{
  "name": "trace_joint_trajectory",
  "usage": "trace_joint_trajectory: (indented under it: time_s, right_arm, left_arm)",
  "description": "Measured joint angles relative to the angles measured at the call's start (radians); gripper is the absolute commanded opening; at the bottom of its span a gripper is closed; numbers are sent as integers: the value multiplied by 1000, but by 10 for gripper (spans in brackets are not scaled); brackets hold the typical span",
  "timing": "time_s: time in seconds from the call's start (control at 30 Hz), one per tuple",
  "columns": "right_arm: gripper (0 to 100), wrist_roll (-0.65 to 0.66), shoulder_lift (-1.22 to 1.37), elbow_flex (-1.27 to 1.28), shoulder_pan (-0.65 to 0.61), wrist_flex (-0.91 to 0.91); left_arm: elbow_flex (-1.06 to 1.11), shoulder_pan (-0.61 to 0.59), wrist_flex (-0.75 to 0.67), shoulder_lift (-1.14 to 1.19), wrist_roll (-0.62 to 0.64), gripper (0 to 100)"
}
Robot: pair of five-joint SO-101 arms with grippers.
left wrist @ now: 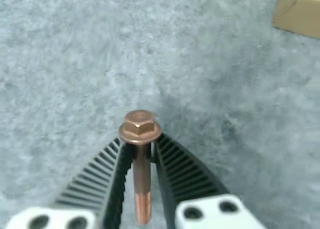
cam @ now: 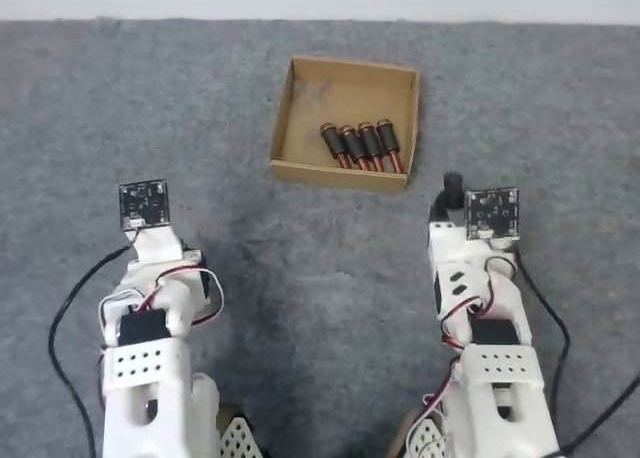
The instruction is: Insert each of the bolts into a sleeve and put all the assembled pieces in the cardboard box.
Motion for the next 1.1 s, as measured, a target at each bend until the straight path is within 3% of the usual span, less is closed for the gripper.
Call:
trace_joint_trajectory:
  time_s: [0.27, 0.6, 0.8, 1.1]
  right_arm:
    - [24, 0, 0, 0, -48, -290]
    - [24, 0, 29, -167, -63, -322]
    - [24, -6, 285, -362, -72, -381]
    - [23, -6, 686, -431, -138, -793]
  left_arm:
    - [3, 14, 0, -20, 0, 11]
    - [3, 14, 0, -20, 0, 11]
    - [3, 14, 0, -20, 0, 11]
    - [3, 14, 0, -20, 0, 11]
